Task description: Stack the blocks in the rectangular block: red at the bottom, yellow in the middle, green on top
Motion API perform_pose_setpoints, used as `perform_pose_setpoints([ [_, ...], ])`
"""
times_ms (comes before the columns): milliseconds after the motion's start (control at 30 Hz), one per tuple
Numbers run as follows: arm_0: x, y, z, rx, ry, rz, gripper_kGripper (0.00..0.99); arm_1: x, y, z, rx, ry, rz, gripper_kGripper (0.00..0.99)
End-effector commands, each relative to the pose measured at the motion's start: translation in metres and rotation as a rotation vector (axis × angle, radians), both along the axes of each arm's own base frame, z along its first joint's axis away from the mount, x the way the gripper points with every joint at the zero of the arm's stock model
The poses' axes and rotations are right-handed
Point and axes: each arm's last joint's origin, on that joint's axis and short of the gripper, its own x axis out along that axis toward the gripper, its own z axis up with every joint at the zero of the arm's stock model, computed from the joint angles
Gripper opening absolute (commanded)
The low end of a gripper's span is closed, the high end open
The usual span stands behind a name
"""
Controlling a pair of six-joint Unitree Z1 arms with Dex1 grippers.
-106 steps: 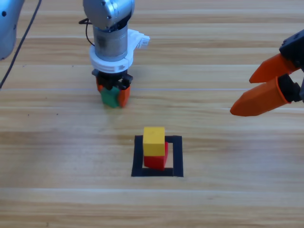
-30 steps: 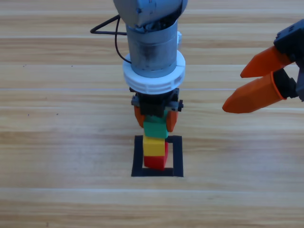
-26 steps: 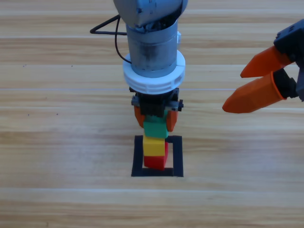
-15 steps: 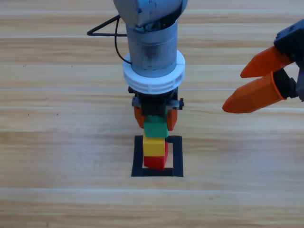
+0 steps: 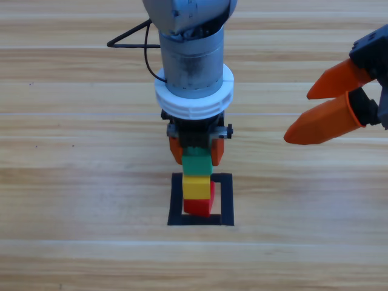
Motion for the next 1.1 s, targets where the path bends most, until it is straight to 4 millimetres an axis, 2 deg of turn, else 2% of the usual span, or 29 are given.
perform_pose_setpoints([
  [33,0.009,0.003,-0.023,0.052,0.040,0.014,0.000,-0.010,0.001,0.000,0.006,-0.003,0.035,0.990],
  [467,0.006,0.006,-0.026,0.072,0.051,0.014,0.000,-0.011,0.000,0.001,0.008,-0.004,0.038,0.990],
  [1100,0.003,0.000,-0.017,0.044,0.023,0.013,0.000,-0.012,-0.001,0.002,0.011,-0.008,0.036,0.990],
])
